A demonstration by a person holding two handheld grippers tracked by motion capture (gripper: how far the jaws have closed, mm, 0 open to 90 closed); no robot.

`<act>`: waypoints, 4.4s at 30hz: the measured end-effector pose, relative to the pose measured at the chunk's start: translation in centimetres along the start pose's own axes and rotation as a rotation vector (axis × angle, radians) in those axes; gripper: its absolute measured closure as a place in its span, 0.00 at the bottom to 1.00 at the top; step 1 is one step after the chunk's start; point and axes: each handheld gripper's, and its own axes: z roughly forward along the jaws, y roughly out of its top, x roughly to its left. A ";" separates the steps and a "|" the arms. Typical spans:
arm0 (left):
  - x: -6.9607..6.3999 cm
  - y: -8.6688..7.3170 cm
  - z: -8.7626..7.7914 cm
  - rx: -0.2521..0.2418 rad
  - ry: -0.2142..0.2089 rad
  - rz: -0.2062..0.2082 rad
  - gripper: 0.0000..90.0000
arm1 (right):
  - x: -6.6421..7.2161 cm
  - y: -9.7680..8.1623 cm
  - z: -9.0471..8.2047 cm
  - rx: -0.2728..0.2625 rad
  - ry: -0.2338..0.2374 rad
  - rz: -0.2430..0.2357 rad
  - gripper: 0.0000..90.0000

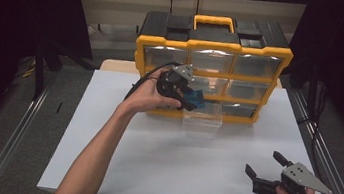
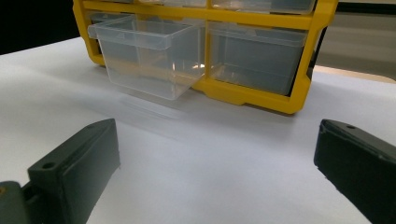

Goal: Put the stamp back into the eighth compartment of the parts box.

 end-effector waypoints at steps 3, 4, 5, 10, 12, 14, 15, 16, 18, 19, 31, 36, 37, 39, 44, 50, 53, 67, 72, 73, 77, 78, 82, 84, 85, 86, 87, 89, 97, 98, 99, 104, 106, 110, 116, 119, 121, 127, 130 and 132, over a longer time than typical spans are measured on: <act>0.0 0.2 0.6 0.032 -0.011 0.007 0.47 | 0.0 0.0 0.1 0.002 0.005 0.000 0.00; 0.1 0.2 0.8 0.043 -0.021 0.006 0.47 | 0.0 0.0 0.0 0.004 0.006 0.000 0.00; 0.1 0.2 1.0 0.034 -0.012 0.005 0.47 | 0.0 0.0 0.0 0.004 0.007 -0.002 0.00; 0.4 0.4 1.6 0.067 -0.017 0.001 0.47 | 0.0 0.0 0.1 0.008 0.006 0.003 0.00; 0.3 0.5 1.9 0.071 -0.028 0.004 0.47 | 0.0 -0.1 0.1 0.012 0.008 0.002 0.00; 0.2 0.6 2.2 0.077 -0.033 0.007 0.47 | 0.0 -0.1 0.1 0.013 0.009 0.002 0.00; 0.2 0.7 2.3 0.087 -0.044 0.012 0.47 | 0.0 -0.1 0.1 0.013 0.009 0.000 0.00; 0.1 0.8 2.5 0.092 -0.043 0.015 0.47 | 0.0 -0.1 0.1 0.013 0.010 -0.003 0.00; 0.0 0.8 2.7 0.087 -0.034 0.012 0.47 | 0.0 -0.1 0.2 0.014 0.009 -0.003 0.00; 0.1 0.8 2.7 0.097 -0.041 0.015 0.47 | 0.0 -0.1 0.1 0.015 0.011 -0.002 0.00; 0.3 0.6 3.4 0.125 -0.071 0.008 0.47 | 0.0 -0.1 0.1 0.014 0.008 -0.004 0.00; 0.3 0.6 3.5 0.145 -0.066 0.003 0.47 | -0.1 -0.1 0.0 0.013 0.009 0.002 0.00; 0.2 0.6 3.7 0.130 -0.057 -0.008 0.47 | -0.1 -0.1 0.0 0.011 0.007 -0.001 0.00; 0.3 0.6 3.7 0.128 -0.065 -0.018 0.47 | -0.1 -0.1 0.0 0.013 0.010 -0.003 0.00; 0.3 0.5 4.0 0.130 -0.058 -0.027 0.47 | 0.0 -0.1 0.0 0.012 0.008 -0.003 0.00; 0.4 0.5 4.0 0.117 -0.075 -0.044 0.47 | 0.0 -0.1 0.0 0.009 0.007 -0.002 0.00; 0.4 0.5 3.9 0.105 -0.073 -0.060 0.45 | 0.0 -0.1 0.0 0.009 0.007 -0.003 0.00; 0.0 0.2 3.7 0.082 -0.064 -0.089 0.32 | 0.0 -0.1 0.0 0.009 0.006 -0.004 0.00; -0.1 -0.1 3.4 0.071 -0.043 -0.104 0.26 | 0.0 -0.1 0.0 0.009 0.006 -0.003 0.00; -0.2 0.0 3.2 0.069 -0.050 -0.106 0.24 | 0.0 -0.1 0.0 0.010 0.007 -0.001 0.00; -0.9 -0.1 2.6 0.027 -0.043 -0.094 0.22 | 0.0 -0.1 0.0 0.010 0.007 -0.001 0.00; -1.1 -0.2 2.6 0.017 -0.039 -0.094 0.21 | 0.0 -0.1 0.0 0.010 0.007 -0.001 0.00; -1.5 -0.8 2.2 -0.031 0.010 -0.110 0.18 | 0.0 -0.1 0.1 0.009 0.006 0.001 0.00; -1.6 -1.2 2.0 -0.079 0.007 -0.138 0.15 | 0.0 -0.1 0.1 0.010 0.005 -0.002 0.00; -1.5 -1.4 1.8 -0.071 0.002 -0.130 0.15 | 0.0 -0.1 0.1 0.012 0.006 0.000 0.00; -1.6 -1.7 1.9 -0.074 0.018 -0.136 0.14 | 0.0 -0.1 0.1 0.012 0.006 0.002 0.00; -1.6 -1.9 1.8 -0.072 0.026 -0.143 0.12 | 0.0 -0.1 0.1 0.013 0.007 -0.001 0.00; -1.7 -2.5 1.8 -0.097 0.042 -0.166 0.09 | 0.0 -0.1 0.2 0.012 0.008 -0.001 0.00; -2.5 -4.7 1.2 -0.171 0.072 -0.200 0.05 | -0.1 -0.1 0.2 0.016 0.005 0.006 0.00; -2.7 -4.9 1.1 -0.176 0.076 -0.207 0.04 | 0.0 -0.1 0.2 0.016 0.006 0.006 0.00; -2.8 -5.2 1.0 -0.188 0.092 -0.225 0.04 | 0.0 -0.1 0.2 0.017 0.008 0.006 0.00; -3.2 -6.7 0.1 -0.242 0.140 -0.279 0.04 | 0.0 -0.1 0.2 0.015 0.009 0.008 0.00; -3.6 -7.5 0.0 -0.283 0.173 -0.292 0.04 | 0.0 -0.1 0.2 0.015 0.008 0.006 0.00; -3.9 -9.2 -0.3 -0.321 0.211 -0.338 0.04 | 0.0 -0.1 0.2 0.015 0.004 0.004 0.00; -4.6 -11.3 -1.1 -0.384 0.288 -0.397 0.04 | 0.0 -0.1 0.3 0.017 0.005 0.003 0.00; -5.3 -12.1 -1.0 -0.392 0.345 -0.399 0.04 | 0.1 -0.1 0.3 0.017 0.004 0.004 0.00; -5.7 -12.7 -0.9 -0.383 0.365 -0.397 0.04 | 0.1 -0.1 0.3 0.016 0.002 0.005 0.00; -6.8 -14.3 -1.1 -0.419 0.397 -0.425 0.05 | 0.0 -0.1 0.2 0.016 -0.001 0.004 0.00; -7.6 -15.3 -1.4 -0.454 0.464 -0.442 0.06 | 0.0 -0.1 0.2 0.016 0.001 0.006 0.00; -7.9 -15.9 -1.4 -0.453 0.476 -0.465 0.06 | 0.0 -0.1 0.2 0.017 -0.001 0.007 0.00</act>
